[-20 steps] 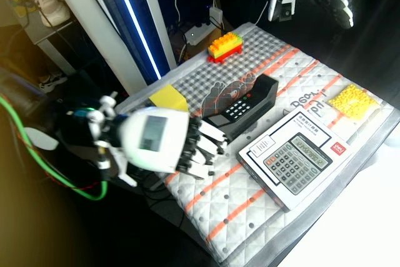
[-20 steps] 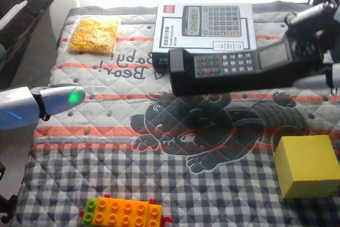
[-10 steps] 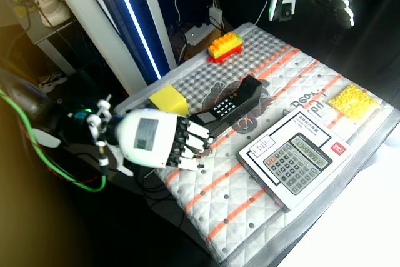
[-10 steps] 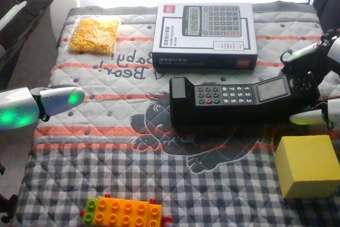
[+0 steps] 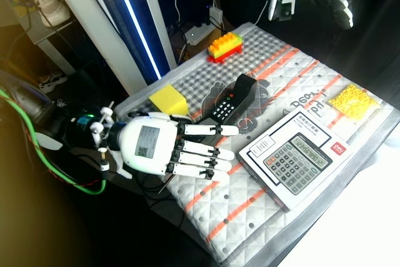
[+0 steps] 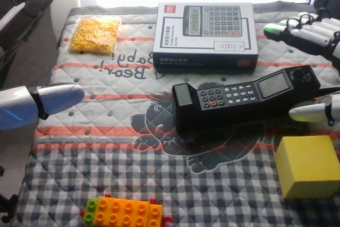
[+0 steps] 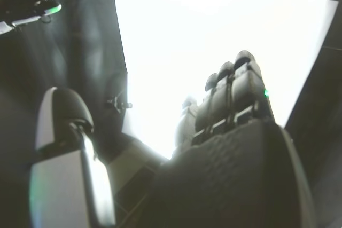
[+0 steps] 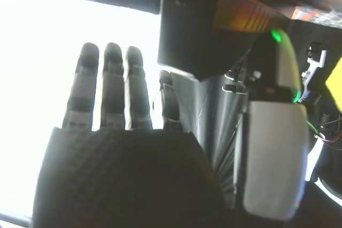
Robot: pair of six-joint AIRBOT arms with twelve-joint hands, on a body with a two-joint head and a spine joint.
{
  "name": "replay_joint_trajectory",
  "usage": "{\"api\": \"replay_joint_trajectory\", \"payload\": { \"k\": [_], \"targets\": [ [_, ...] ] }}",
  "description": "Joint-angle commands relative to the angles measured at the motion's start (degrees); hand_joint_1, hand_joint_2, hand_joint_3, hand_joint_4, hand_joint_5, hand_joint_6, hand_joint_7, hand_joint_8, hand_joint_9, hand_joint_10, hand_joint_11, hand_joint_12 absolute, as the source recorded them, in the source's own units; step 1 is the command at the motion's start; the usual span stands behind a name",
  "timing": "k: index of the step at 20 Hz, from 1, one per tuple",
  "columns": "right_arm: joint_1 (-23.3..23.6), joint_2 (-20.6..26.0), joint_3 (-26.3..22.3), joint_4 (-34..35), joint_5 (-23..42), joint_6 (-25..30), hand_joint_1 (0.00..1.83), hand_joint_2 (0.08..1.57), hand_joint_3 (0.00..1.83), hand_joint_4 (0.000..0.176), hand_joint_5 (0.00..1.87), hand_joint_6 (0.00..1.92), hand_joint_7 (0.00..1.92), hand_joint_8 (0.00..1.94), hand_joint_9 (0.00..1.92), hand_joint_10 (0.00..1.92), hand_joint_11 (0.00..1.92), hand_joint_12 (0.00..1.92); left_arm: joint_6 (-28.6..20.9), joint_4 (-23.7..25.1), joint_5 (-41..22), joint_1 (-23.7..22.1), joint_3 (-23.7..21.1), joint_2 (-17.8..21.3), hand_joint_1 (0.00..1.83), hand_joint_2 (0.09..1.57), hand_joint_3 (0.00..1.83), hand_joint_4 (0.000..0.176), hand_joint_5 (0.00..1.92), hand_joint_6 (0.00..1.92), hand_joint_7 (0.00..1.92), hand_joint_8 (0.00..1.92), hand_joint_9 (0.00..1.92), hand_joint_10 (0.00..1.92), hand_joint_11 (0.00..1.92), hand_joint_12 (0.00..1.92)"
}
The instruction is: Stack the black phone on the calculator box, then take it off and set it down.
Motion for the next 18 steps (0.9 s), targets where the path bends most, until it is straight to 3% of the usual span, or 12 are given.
{"api": "replay_joint_trajectory", "payload": {
  "k": [1,5,6,7,8,9,11,13,14,15,17,18],
  "targets": [
    [0.14,0.78,-0.25,1.33,7.98,0.23,0.64,0.92,0.00,0.176,0.00,0.00,0.00,0.00,0.00,0.00,0.00,0.00,-0.91,0.76,-7.92,-0.08,0.10,0.57,0.83,0.95,0.01,0.176,0.02,0.00,0.00,0.00,0.00,0.00,0.00,0.00],
    [-4.62,3.92,-4.33,4.36,16.75,0.23,0.62,0.87,0.00,0.176,0.00,0.00,0.00,0.00,0.00,0.00,0.00,0.00,-7.64,2.15,-9.81,1.83,0.67,1.25,0.80,0.92,0.00,0.176,0.02,0.00,0.00,0.00,0.00,0.00,0.00,0.00],
    [-6.24,4.47,-5.04,5.65,19.23,0.22,0.66,0.89,0.00,0.176,0.00,0.00,0.00,0.00,0.00,0.00,0.00,0.00,-9.67,2.23,-10.70,2.52,0.82,1.33,0.82,0.92,0.00,0.153,0.01,0.00,0.00,0.00,0.00,0.00,0.00,0.00],
    [-8.78,5.32,-6.31,7.91,23.62,0.22,0.64,0.92,0.01,0.176,0.00,0.00,0.00,0.00,0.00,0.00,0.00,0.00,-12.76,2.26,-12.45,3.91,1.06,1.35,0.87,0.91,0.00,0.155,0.02,0.00,0.00,0.00,0.00,0.00,0.00,0.00],
    [-11.28,6.06,-7.55,9.94,27.72,0.18,0.65,0.92,0.01,0.175,0.00,0.00,0.01,0.00,0.01,0.00,0.00,0.00,-15.86,2.53,-14.67,5.21,1.16,1.35,0.82,0.91,0.00,0.127,0.00,0.00,0.00,0.00,0.00,0.00,0.00,0.00],
    [-13.37,6.55,-8.51,11.63,31.43,0.06,0.66,0.91,0.00,0.176,0.00,0.00,0.03,0.01,0.03,0.01,0.00,0.00,-18.31,3.12,-16.71,6.22,1.14,1.35,0.77,0.91,0.00,0.126,0.00,0.00,0.00,0.00,0.00,0.00,0.00,0.00],
    [-16.07,7.16,-10.10,13.91,36.86,-0.47,0.67,0.94,0.01,0.164,0.00,0.00,0.06,0.01,0.07,0.02,0.01,0.00,-20.96,4.28,-19.61,7.07,0.97,1.37,0.69,0.89,0.00,0.144,0.00,0.00,0.00,0.00,0.00,0.00,0.02,0.01],
    [-17.91,7.42,-11.51,15.20,40.98,-0.85,0.62,0.97,0.02,0.172,0.00,0.00,0.06,0.01,0.10,0.02,0.05,0.02,-22.76,5.76,-22.18,7.13,0.67,1.37,0.63,0.91,0.00,0.173,0.00,0.00,0.01,0.00,0.00,0.00,0.00,0.00],
    [-18.60,7.49,-12.07,15.33,42.41,-0.85,0.56,1.00,0.01,0.156,0.00,0.00,0.10,0.01,0.13,0.02,0.09,0.04,-23.91,6.51,-23.43,7.14,0.65,1.38,0.62,0.94,0.01,0.175,0.00,0.00,0.05,0.01,0.02,0.01,0.02,0.01],
    [-18.97,7.56,-12.44,15.32,43.33,-0.88,0.55,1.02,0.01,0.169,0.01,0.00,0.13,0.02,0.16,0.02,0.13,0.06,-25.00,6.98,-24.35,7.17,0.69,1.39,0.54,1.02,0.02,0.176,0.00,0.00,0.07,0.00,0.02,0.00,0.02,0.02],
    [-19.37,7.56,-12.64,15.23,44.97,-0.89,0.55,1.05,0.02,0.175,0.00,0.00,0.11,0.00,0.16,0.01,0.14,0.06,-26.17,7.51,-25.99,7.17,0.76,1.41,0.37,1.13,0.02,0.136,0.00,0.00,0.02,0.00,0.00,0.00,0.00,0.00],
    [-19.38,7.56,-12.66,14.88,46.28,-0.90,0.54,1.05,0.01,0.176,0.00,0.00,0.09,0.00,0.13,0.00,0.11,0.04,-26.83,7.79,-26.94,7.19,0.85,1.41,0.42,1.16,0.02,0.139,0.00,0.00,0.01,0.00,0.00,0.00,0.00,0.00]
  ]
}}
